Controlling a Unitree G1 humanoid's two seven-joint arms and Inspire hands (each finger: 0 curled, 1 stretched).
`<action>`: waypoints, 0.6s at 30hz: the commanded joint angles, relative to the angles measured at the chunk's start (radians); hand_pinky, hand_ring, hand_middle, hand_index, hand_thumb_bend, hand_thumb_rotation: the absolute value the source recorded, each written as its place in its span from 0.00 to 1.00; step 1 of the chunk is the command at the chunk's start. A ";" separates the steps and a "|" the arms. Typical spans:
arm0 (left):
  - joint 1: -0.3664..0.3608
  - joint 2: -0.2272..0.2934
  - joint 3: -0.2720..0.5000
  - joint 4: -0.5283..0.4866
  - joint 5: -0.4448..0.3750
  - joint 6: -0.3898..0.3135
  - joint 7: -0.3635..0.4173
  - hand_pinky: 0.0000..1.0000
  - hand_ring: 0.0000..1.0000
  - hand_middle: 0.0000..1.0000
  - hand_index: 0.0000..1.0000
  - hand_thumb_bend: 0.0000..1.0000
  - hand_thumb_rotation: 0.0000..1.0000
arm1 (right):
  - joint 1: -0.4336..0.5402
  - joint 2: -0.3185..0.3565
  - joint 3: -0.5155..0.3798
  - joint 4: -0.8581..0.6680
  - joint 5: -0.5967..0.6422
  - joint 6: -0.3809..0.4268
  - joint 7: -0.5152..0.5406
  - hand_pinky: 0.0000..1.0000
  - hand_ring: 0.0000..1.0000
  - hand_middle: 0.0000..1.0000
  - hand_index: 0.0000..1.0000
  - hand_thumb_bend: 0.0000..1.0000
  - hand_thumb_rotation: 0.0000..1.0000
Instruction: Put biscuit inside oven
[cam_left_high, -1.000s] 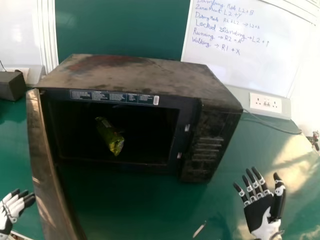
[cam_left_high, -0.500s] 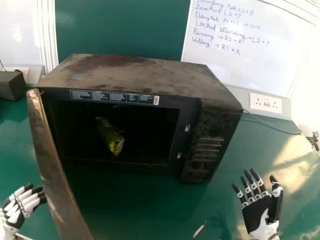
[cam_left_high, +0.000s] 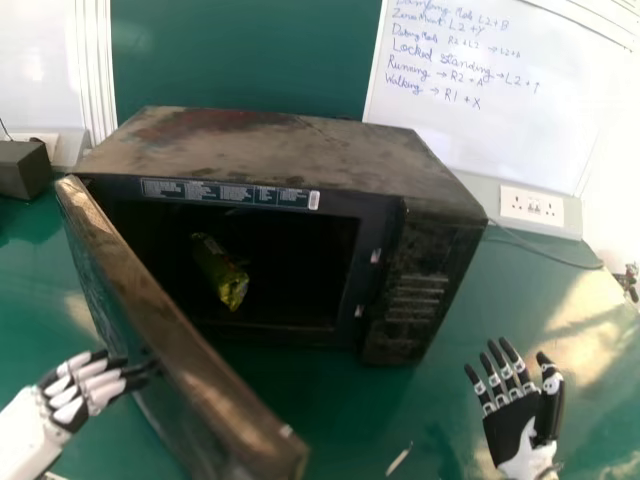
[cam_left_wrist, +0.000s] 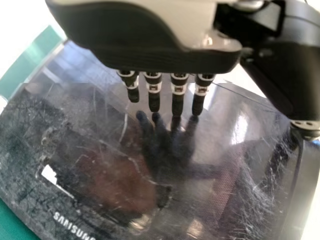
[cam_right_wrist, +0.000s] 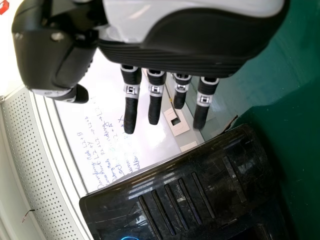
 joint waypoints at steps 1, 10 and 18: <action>-0.024 0.041 -0.025 -0.018 -0.028 0.047 -0.020 1.00 1.00 1.00 0.97 0.87 0.84 | -0.010 0.005 -0.006 0.005 0.002 0.008 -0.001 0.91 0.94 0.89 0.76 0.55 0.67; -0.168 0.143 -0.095 -0.023 -0.084 0.171 -0.072 1.00 1.00 1.00 0.96 0.87 0.83 | -0.020 0.002 -0.010 0.006 0.012 0.025 0.010 0.89 0.91 0.88 0.74 0.48 0.49; -0.343 0.201 -0.172 -0.010 -0.076 0.262 -0.104 1.00 0.99 0.99 0.92 0.85 0.83 | -0.025 0.008 -0.013 0.002 0.011 0.038 0.000 0.85 0.89 0.86 0.74 0.52 0.49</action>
